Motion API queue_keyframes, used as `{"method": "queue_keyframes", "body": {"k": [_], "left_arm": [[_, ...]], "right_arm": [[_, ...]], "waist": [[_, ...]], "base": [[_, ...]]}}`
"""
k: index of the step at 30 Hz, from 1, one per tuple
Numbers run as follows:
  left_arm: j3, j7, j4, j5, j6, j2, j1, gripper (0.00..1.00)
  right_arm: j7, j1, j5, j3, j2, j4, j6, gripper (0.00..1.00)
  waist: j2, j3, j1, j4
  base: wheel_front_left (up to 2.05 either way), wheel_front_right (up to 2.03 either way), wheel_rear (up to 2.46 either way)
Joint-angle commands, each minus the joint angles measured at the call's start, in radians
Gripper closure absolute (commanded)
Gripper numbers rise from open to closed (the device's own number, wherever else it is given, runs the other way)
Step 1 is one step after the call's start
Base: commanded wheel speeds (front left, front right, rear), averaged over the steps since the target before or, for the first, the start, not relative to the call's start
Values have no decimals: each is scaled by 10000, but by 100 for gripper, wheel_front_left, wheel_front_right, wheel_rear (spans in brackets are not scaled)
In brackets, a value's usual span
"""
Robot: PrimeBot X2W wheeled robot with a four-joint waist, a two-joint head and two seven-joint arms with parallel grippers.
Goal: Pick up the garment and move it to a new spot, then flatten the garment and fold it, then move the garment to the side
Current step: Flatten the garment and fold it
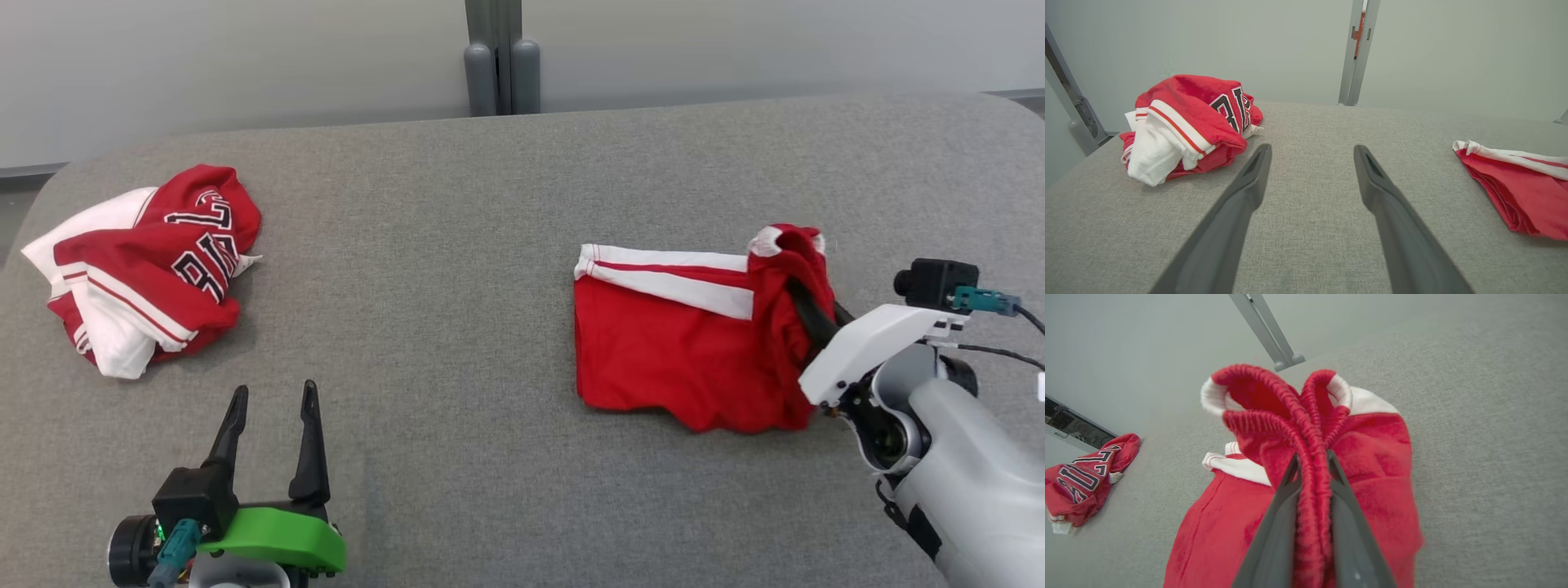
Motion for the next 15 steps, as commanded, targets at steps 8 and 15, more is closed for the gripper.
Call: {"method": "queue_keyframes", "body": {"k": [8,15], "left_arm": [[-94,-3,2,-137,123,18,-16,0],[-307,-3,20,-236,167,19,-237,0]], "right_arm": [[215,-288,441,94,989,-370,-7,100],[26,-840,152,-28,2074,588,-7,100]], "waist": [[0,147,0,247],[0,366,0,490]], "base": [[0,0,0],[0,0,0]]}}
